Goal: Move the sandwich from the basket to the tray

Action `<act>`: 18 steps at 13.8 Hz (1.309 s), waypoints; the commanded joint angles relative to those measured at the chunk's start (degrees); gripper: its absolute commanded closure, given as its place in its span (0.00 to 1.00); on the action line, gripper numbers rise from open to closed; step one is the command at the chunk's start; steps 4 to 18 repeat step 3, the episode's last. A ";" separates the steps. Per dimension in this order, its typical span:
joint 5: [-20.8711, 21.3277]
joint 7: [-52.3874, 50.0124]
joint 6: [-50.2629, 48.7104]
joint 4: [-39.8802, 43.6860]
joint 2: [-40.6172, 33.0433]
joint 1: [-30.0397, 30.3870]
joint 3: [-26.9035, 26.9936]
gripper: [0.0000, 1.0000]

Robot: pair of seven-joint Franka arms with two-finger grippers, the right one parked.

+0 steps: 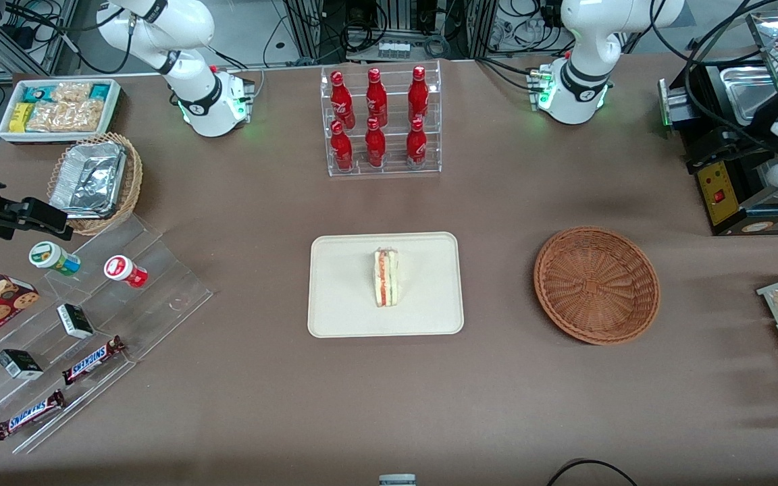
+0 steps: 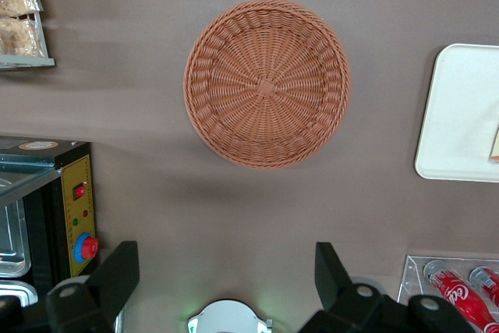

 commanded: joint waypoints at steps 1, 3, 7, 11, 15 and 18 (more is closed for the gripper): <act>-0.51 0.78 -1.24 1.01 -0.24 -1.61 1.53 0.01; -0.51 0.60 -1.58 2.07 0.46 -1.43 1.44 0.01; -0.51 0.60 -1.58 2.07 0.46 -1.43 1.44 0.01; -0.51 0.60 -1.58 2.07 0.46 -1.43 1.44 0.01; -0.51 0.60 -1.58 2.07 0.46 -1.43 1.44 0.01; -0.51 0.60 -1.58 2.07 0.46 -1.43 1.44 0.01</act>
